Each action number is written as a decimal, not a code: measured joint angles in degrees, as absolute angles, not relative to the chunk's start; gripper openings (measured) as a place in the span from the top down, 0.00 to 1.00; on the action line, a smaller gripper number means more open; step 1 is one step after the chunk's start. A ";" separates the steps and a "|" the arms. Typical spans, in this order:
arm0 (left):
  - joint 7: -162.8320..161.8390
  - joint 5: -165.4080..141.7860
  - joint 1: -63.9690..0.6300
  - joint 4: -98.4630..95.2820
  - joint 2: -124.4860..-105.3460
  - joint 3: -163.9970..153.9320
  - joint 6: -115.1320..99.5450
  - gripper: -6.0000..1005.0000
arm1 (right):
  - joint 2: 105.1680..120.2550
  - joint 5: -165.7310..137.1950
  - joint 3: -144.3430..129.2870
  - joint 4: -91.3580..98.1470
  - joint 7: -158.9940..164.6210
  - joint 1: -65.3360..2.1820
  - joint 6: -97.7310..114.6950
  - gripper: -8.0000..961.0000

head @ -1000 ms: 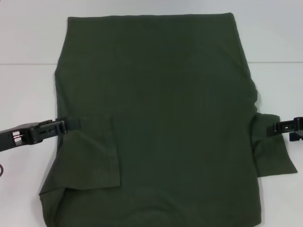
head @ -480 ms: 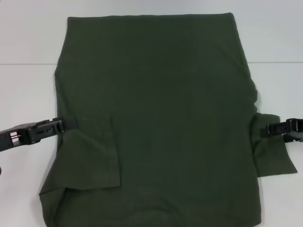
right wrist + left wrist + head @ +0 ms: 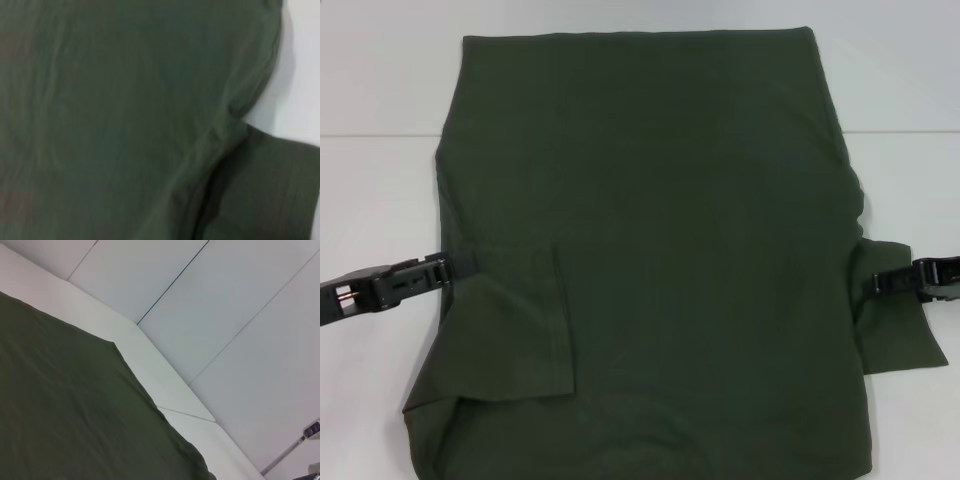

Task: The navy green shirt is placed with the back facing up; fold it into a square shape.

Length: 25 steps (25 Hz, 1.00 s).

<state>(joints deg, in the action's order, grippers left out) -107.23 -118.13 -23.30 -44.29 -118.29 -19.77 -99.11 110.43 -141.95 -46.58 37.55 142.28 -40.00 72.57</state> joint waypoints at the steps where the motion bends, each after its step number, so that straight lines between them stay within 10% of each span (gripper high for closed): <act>1: -107.23 -118.13 -23.28 -44.29 -118.34 -19.77 -99.11 0.16 | 110.56 -141.79 -46.51 37.53 142.22 -40.09 72.56 0.05; 14: -107.22 -117.32 -23.15 -44.29 -118.57 -19.59 -99.26 0.17 | 111.01 -140.81 -44.49 36.87 142.92 -40.53 72.63 0.05; 25: -107.45 -115.85 -22.51 -44.20 -118.65 -19.60 -99.66 0.17 | 111.06 -141.35 -45.04 36.37 142.54 -40.65 71.33 0.54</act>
<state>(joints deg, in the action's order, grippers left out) -107.45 -115.85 -22.51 -44.20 -118.65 -19.60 -99.66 111.06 -141.35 -45.05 36.37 142.54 -40.65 71.33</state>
